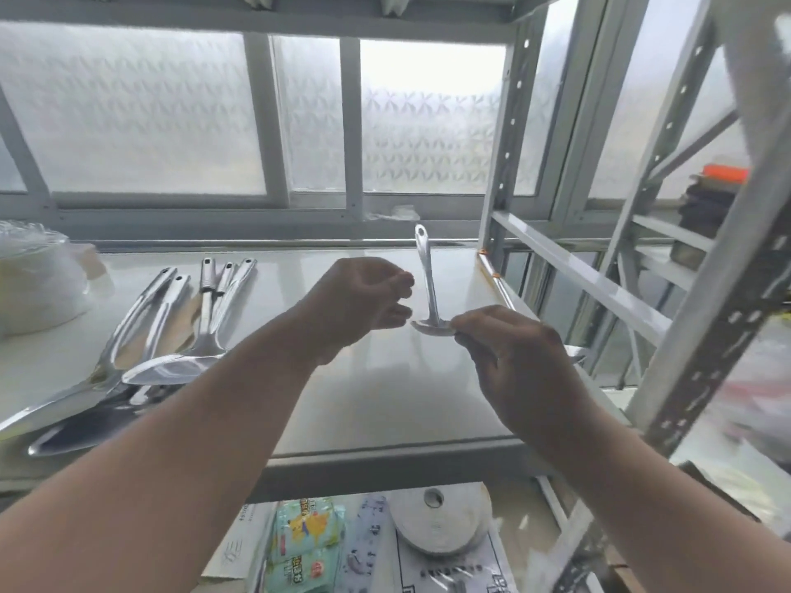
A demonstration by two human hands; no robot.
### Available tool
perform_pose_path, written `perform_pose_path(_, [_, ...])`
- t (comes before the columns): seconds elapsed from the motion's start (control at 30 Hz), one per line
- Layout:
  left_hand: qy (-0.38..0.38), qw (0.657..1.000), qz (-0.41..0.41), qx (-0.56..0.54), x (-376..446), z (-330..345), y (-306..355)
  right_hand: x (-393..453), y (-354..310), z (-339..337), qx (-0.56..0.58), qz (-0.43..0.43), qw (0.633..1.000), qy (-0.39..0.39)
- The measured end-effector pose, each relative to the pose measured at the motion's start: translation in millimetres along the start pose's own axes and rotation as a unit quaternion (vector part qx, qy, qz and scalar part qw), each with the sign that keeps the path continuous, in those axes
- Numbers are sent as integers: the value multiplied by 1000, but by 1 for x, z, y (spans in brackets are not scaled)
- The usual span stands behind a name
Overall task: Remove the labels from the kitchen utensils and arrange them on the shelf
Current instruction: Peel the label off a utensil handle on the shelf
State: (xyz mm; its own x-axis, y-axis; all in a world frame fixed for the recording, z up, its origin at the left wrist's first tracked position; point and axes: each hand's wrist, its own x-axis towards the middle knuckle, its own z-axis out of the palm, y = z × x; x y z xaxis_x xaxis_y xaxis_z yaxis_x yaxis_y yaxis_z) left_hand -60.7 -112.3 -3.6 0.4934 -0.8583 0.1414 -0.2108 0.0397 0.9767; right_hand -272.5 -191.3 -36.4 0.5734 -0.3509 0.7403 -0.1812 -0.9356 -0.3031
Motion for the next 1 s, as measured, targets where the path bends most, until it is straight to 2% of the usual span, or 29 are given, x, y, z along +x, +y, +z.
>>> perform_pose_path(0.17, [-48, 992, -117, -31, 48, 35, -7, -21, 4, -8, -15, 11, 1000, -18])
perform_pose_path(0.3, [-16, 990, -138, 33, 76, 56, -19, -28, 5, -7, -47, 21, 999, -17])
perform_pose_path(0.47, [9, 987, -110, 117, 103, 61, -18, -38, 4, -1, -58, 25, 997, -40])
perform_pose_path(0.63, [20, 976, -46, 214, 110, 66, -27, -40, 6, 3, -68, 41, 996, -46])
perform_pose_path(0.77, [-2, 971, -14, 240, 117, 67, -34, -42, 7, 6, -75, 37, 996, -27])
perform_pose_path(0.9, [-27, 945, 24, 324, 117, 68, -38, -43, 8, 8, -75, 37, 996, -6])
perform_pose_path(1.0, [-48, 942, 38, 331, 118, 66, -44, -44, 7, 9, -78, 36, 996, 6])
